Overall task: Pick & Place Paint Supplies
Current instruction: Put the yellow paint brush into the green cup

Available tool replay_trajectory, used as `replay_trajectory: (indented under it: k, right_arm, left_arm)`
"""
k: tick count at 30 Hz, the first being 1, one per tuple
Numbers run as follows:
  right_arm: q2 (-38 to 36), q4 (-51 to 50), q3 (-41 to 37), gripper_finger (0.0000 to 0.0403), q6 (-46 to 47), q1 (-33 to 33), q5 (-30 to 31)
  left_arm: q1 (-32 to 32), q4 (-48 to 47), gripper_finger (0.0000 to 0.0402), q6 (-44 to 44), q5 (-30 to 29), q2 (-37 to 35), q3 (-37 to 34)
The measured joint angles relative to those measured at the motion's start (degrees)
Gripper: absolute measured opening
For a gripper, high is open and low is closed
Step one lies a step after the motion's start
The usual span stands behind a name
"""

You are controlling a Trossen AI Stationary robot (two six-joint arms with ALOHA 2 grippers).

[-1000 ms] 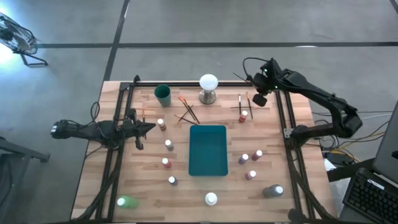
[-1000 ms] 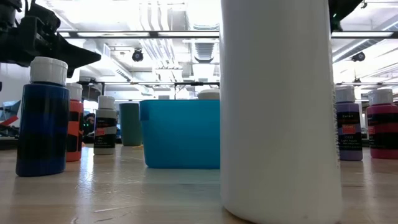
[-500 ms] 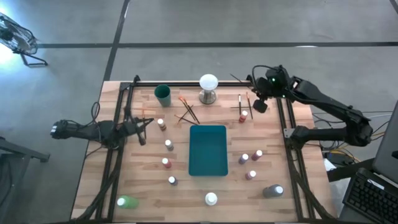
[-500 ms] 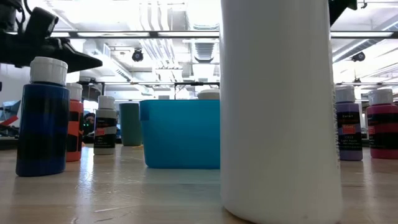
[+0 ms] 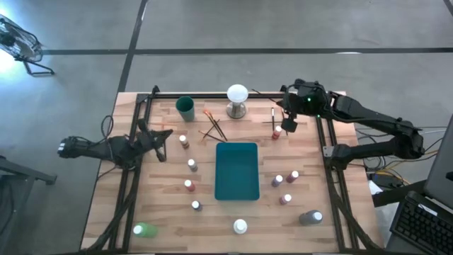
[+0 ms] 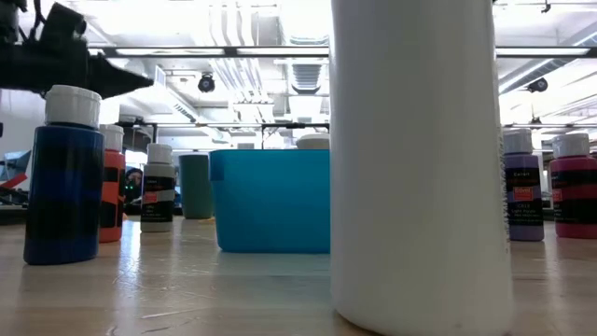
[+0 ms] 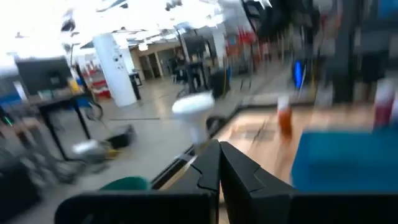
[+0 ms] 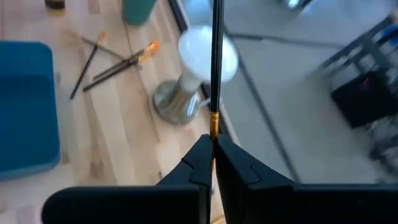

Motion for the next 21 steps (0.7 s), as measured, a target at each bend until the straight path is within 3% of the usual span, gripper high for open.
replay_trajectory:
  k: [8, 14, 18, 21]
  right_arm:
    - [6.4, 0.2, 10.1, 0.0008, -9.1, 6.9, 7.9]
    - [14.0, -0.2, 14.4, 0.0008, -19.7, 10.9, 15.8]
    - [18.3, -0.5, 15.5, 0.0008, -25.5, 12.5, 20.6]
    - [20.5, -0.1, 15.7, 0.0008, -29.0, 13.5, 22.5]
  left_arm:
    - [0.0, 11.2, 0.0007, -15.8, 0.6, 0.1, 0.1]
    - [0.0, 11.9, 0.0007, -19.0, 9.7, 0.0, 3.3]
    - [0.0, 7.1, 0.0015, -30.2, 13.8, 0.2, 6.9]
    - [0.0, -2.2, 0.0050, -38.7, 15.6, 1.1, 10.0]
